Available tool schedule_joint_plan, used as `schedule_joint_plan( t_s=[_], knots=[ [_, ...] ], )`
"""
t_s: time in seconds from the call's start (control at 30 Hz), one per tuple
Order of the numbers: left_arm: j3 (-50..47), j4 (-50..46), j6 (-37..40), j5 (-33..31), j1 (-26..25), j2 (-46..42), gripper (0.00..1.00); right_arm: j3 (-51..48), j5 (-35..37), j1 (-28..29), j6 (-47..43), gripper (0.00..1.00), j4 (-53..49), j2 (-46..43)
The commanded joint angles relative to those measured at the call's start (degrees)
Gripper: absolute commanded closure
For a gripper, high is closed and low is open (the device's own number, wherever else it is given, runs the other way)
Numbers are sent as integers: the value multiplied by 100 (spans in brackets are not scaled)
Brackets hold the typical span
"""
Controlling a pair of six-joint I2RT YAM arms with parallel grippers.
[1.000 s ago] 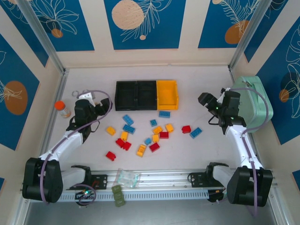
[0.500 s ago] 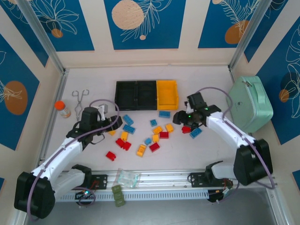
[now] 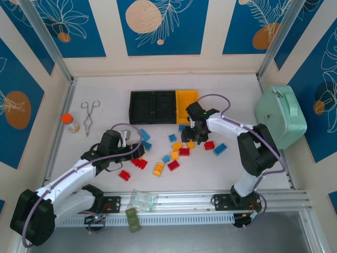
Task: Sort the legos into containers by color
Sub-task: Pick up the lego from the center of the table, then place the lego in the container.
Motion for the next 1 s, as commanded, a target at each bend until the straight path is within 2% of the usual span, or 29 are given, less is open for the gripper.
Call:
schedule_joint_plan(
  t_s=[0.0, 0.1, 0.2, 0.3, 0.47, 0.6, 0.97],
  knots=[
    [15, 75, -71, -144, -60, 48, 28, 164, 78, 72, -81, 45, -195, 210],
    [15, 106, -73, -131, -64, 109, 28, 173, 132, 78, -80, 50, -186, 293],
    [-2, 152, -89, -139, -68, 152, 28, 205, 118, 72, -102, 65, -201, 273],
    [-3, 245, -142, -113, -77, 185, 28, 377, 187, 87, -136, 73, -393, 170],
    [62, 421, -213, -52, -134, 255, 28, 844, 271, 55, -140, 73, -663, -125],
    [157, 479, -248, -43, -238, 292, 28, 1460, 308, -64, -135, 73, -825, 8],
    [226, 520, -362, -200, -480, 305, 29, 3531, 561, -488, 76, 73, -1223, 1515]
  ],
)
